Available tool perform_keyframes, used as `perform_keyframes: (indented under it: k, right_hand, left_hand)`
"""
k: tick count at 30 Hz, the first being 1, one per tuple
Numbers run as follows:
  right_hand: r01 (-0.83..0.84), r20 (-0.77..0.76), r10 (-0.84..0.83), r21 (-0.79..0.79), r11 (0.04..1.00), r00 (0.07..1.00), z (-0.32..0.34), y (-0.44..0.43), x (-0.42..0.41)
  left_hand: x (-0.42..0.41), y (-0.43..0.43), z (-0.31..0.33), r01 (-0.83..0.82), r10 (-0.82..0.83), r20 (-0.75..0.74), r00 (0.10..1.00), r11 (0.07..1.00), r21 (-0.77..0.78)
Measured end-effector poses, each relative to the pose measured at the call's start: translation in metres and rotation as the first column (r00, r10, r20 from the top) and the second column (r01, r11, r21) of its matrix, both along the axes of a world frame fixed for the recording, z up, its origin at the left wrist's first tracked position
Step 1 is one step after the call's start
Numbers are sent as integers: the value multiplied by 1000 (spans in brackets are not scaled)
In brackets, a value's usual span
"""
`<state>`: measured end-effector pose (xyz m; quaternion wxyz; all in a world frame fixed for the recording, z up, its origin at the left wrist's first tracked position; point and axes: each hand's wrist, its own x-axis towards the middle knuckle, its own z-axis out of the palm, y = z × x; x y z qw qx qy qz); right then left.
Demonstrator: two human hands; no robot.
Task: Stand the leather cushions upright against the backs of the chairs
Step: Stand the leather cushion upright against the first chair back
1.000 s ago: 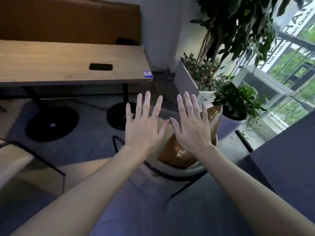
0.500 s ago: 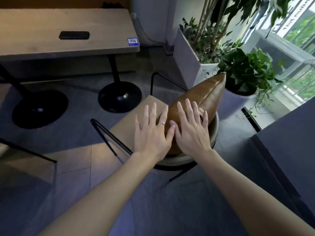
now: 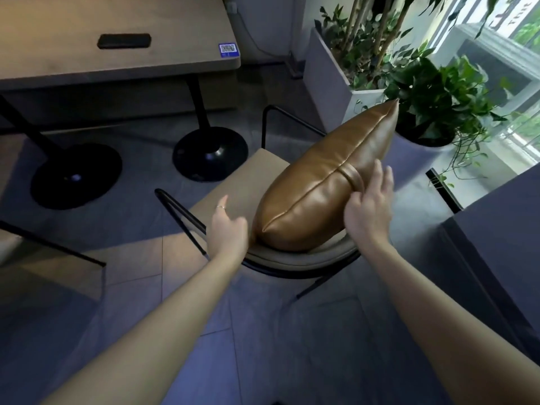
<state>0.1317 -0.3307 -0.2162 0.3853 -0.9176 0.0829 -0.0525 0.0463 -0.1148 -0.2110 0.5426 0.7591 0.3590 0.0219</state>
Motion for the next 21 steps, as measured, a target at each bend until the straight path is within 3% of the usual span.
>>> perform_keyframes:
  k: [3, 6, 9, 12, 21]
  right_hand:
    - [219, -191, -184, 182, 959, 964, -15, -18, 11]
    - [366, -395, -264, 209, 907, 880, -42, -34, 20]
    - [448, -589, -212, 289, 846, 780, -67, -44, 23]
    - [469, -600, -187, 355, 809, 778, -80, -46, 22]
    - [398, -529, -126, 439, 805, 839, -81, -50, 15]
  left_hand:
    - [-2, 5, -22, -23, 20, -142, 990, 999, -21]
    - [-2, 3, -38, -128, 87, -202, 976, 972, -198]
    - [-2, -5, -47, -226, 94, -300, 949, 868, -443]
    - [-1, -10, -58, -288, 138, -296, 945, 781, -554]
    - [-1, -10, -67, -346, 240, -258, 936, 764, -544]
